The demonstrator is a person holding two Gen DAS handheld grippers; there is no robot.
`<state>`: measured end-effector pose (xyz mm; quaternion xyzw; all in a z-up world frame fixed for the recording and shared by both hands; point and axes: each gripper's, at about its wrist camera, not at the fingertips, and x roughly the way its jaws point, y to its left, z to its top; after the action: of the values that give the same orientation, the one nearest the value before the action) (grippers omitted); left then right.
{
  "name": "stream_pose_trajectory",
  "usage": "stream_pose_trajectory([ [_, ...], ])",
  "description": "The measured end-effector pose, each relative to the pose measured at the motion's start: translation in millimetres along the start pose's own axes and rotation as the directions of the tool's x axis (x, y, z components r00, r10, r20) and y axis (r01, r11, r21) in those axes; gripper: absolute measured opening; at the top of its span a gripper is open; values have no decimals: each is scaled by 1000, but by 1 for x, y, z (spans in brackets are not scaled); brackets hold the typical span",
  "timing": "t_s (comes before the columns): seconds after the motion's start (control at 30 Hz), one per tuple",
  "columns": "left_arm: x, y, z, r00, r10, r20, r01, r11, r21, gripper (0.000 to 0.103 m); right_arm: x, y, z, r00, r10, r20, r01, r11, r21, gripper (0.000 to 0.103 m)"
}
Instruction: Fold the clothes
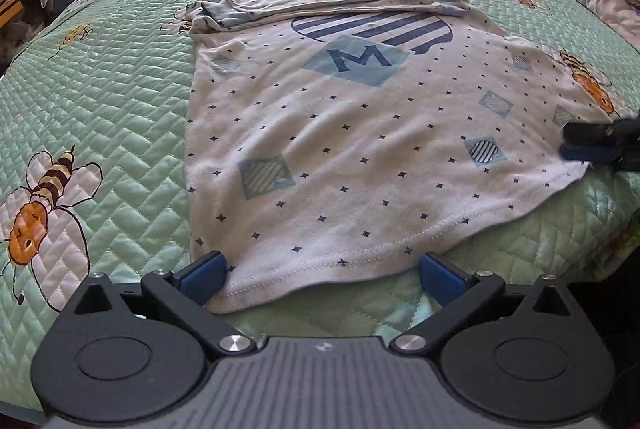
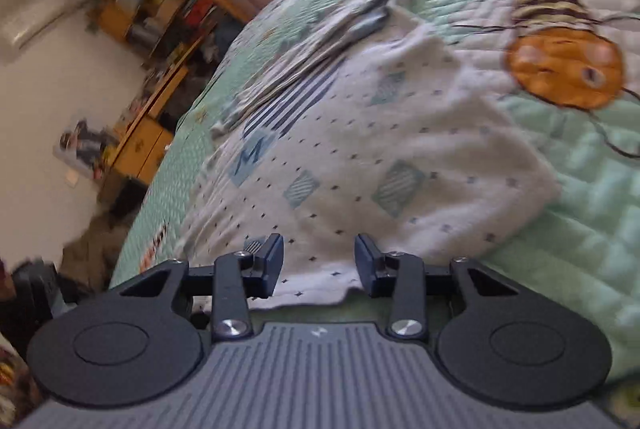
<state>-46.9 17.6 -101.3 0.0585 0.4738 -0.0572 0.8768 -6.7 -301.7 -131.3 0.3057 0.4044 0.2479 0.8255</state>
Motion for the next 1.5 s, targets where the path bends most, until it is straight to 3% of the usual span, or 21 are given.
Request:
stream_pose_trajectory([
  [0.1,-1,-1,0,1000,2,-5,-2,1000,6,102,-12,14,4,999,-42,29,44,997,-63,59],
  [0.2,-1,-1,0,1000,2,-7,-2,1000,9,102,-16,23,8,994,-100,51,106,985,-134,60],
  [0.27,-1,-1,-1,1000,2,-8,-2,1000,13,102,-6,19,5,984,-176,21,177,967,-183,61],
  [0.4,-2,-1,-1,1000,-3,-12,3,1000,15,102,-1,26,-1,977,-209,35,211,941,-264,63],
  [0.57,-5,3,-2,1000,-26,-17,26,1000,-8,102,7,37,-2,976,-220,-1,207,922,-328,81],
  [0.63,-10,7,-2,999,-47,-5,47,998,-38,102,10,42,-6,975,-224,-3,209,913,-349,93],
  [0.73,-22,15,-5,994,-107,38,111,987,-114,102,14,46,-13,977,-214,7,202,907,-369,100],
  [0.8,-32,19,-8,987,-144,70,153,976,-152,102,10,41,-14,983,-183,30,183,928,-325,101],
  [0.93,-47,20,-12,986,-149,74,162,966,-202,102,-4,38,-11,991,-112,72,124,973,-192,99],
  [1.07,-61,22,-12,983,-157,97,176,951,-253,102,-16,63,-15,984,-89,155,127,958,-258,99],
  [1.2,-74,18,-2,982,-96,162,131,966,-223,102,-19,82,-12,979,-32,203,99,939,-329,99],
  [1.37,-65,8,24,991,32,128,-9,984,-180,102,3,91,14,982,49,182,25,924,-383,99],
  [1.5,-67,-1,48,984,65,164,-39,986,-159,102,28,102,35,986,73,147,-6,911,-413,99],
])
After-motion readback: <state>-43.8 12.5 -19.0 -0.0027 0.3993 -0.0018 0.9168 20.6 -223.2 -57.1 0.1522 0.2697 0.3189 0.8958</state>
